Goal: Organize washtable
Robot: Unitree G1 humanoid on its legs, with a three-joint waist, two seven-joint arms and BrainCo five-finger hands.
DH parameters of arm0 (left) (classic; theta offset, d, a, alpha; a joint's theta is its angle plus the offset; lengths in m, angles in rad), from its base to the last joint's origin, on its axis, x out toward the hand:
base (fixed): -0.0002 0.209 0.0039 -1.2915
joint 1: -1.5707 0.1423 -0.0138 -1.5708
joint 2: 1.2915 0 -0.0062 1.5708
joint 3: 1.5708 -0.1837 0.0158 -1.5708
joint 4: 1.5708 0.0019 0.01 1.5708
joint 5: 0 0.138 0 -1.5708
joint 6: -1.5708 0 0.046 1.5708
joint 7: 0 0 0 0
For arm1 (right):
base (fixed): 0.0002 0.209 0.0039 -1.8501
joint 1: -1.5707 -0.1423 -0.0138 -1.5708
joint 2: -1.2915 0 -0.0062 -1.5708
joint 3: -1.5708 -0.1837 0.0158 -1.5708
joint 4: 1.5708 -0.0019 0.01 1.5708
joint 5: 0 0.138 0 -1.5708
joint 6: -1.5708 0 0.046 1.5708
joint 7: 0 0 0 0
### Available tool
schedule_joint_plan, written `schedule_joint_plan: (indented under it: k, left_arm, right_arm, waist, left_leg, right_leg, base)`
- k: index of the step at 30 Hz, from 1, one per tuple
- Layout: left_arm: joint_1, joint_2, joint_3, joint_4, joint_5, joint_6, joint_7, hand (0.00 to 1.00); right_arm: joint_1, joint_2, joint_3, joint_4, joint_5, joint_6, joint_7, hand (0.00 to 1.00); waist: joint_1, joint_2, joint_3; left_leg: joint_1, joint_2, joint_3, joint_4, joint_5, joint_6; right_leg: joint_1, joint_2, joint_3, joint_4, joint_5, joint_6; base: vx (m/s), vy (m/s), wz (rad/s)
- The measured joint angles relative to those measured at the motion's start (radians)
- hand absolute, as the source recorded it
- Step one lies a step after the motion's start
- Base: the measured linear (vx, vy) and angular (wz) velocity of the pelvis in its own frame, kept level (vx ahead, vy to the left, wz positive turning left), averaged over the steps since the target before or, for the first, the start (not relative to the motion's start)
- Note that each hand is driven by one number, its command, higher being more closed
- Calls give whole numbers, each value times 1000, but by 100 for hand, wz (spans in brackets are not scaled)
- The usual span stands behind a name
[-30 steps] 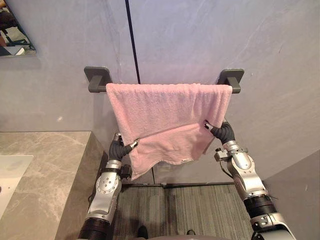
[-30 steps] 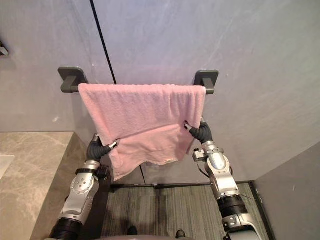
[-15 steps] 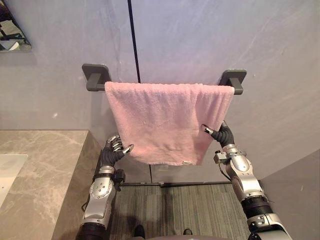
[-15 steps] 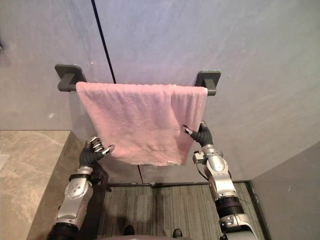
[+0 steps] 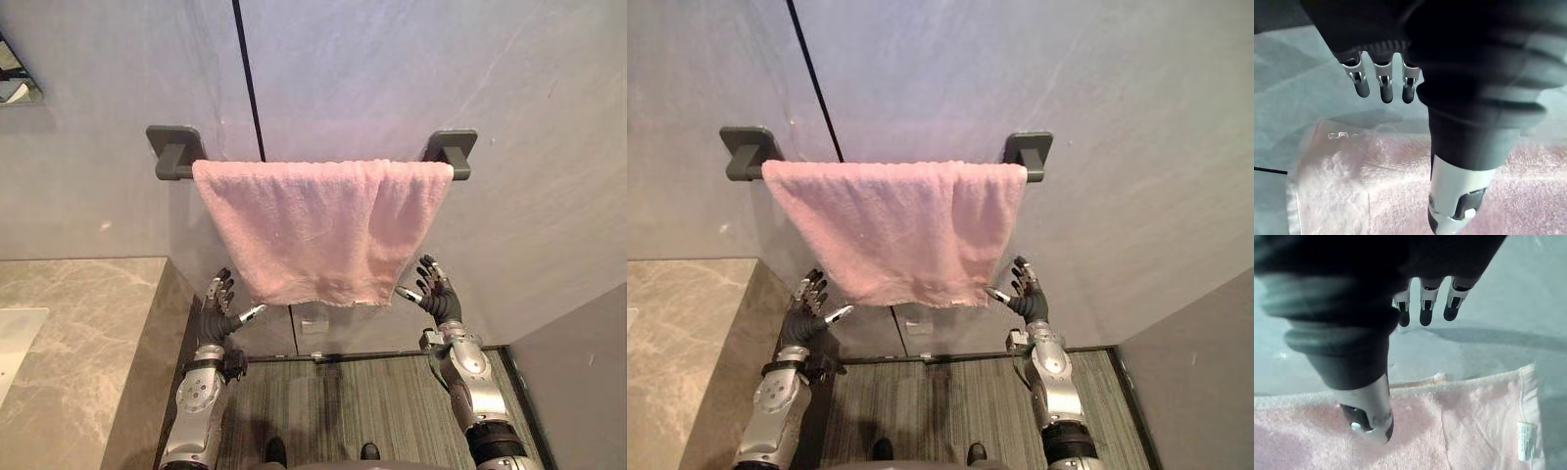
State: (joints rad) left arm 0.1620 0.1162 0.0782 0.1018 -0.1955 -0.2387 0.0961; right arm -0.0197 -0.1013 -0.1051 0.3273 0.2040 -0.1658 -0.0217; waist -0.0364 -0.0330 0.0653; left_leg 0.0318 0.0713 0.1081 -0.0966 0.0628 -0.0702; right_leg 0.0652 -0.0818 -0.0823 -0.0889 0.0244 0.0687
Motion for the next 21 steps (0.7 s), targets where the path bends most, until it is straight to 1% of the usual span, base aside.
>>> schedule_joint_plan:
  k: [2,4,6,7,8,10,14,16,18,19,20,21]
  left_arm:
    - [15,-19,38,-63,-1,0,9,0]
    - [20,-46,87,-145,-8,-2,24,0]
    - [21,-55,105,-191,-8,-3,36,0]
    - [21,-63,131,-262,-8,-8,45,0]
    - [21,-63,136,-286,-8,-11,51,0]
    - [21,-63,166,-386,-8,-27,65,0]
    - [14,-55,209,-532,-8,-57,93,0]
    - [6,-25,209,-609,-8,-76,105,0]
    - [-15,21,204,-692,-31,-104,102,0]
    - [-22,30,200,-704,-40,-109,101,0]
    - [-38,53,180,-733,-81,-124,93,0]
    - [-54,75,148,-752,-121,-133,74,0]
  right_arm:
    - [16,6,-35,-30,-2,1,-7,0]
    - [39,13,-87,-112,-20,1,-36,0]
    - [44,13,-112,-157,-26,1,-44,0]
    - [49,12,-143,-234,-33,0,-57,0]
    - [49,12,-154,-264,-37,-1,-63,0]
    - [47,3,-183,-374,-39,-14,-80,0]
    - [26,-16,-200,-522,-38,-26,-94,0]
    - [-15,-39,-196,-596,-35,-47,-93,0]
    - [-84,-72,-164,-698,23,-95,-82,0]
    - [-99,-78,-150,-716,37,-105,-78,0]
    - [-137,-95,-114,-753,90,-133,-57,0]
    - [-166,-107,-65,-781,138,-148,-34,0]
  waist:
    - [-1,3,2]
    - [-2,10,6]
    - [-2,13,8]
    - [-3,18,10]
    - [-4,21,10]
    - [-4,27,6]
    - [-5,30,4]
    - [-5,32,3]
    - [-4,34,2]
    - [-4,34,2]
    - [-4,34,2]
    - [-4,34,2]
  left_leg:
    - [0,-1,0,0,0,0]
    - [4,-1,3,0,0,0]
    - [8,-1,4,0,0,0]
    - [14,-1,4,0,-1,0]
    - [15,-1,4,0,-1,0]
    - [18,-1,4,-1,-1,0]
    - [19,-2,5,0,-1,1]
    - [20,-2,6,0,-1,1]
    - [25,-2,6,0,-1,1]
    - [26,-2,6,0,-1,1]
    - [30,-2,6,0,-1,1]
    - [34,-2,6,0,-1,1]
  right_leg:
    - [0,0,0,3,0,0]
    - [1,0,0,6,0,0]
    - [2,0,0,7,0,0]
    - [2,0,-1,12,-3,2]
    - [1,-1,-1,15,-3,2]
    - [2,-2,-1,17,-4,2]
    - [2,-2,-1,18,-4,2]
    - [3,-2,0,18,-3,2]
    - [6,-2,0,19,-3,2]
    - [8,-2,0,19,-3,2]
    - [12,-2,0,19,-3,2]
    - [16,-2,0,19,-3,2]
  base:
    - [0,0,0]
    - [0,0,-2]
    - [0,0,-2]
    - [0,0,0]
    - [0,0,0]
    - [-36,-5,-1]
    - [-10,-2,0]
    - [0,0,0]
    - [0,0,0]
    - [0,0,0]
    - [0,0,0]
    - [0,0,0]
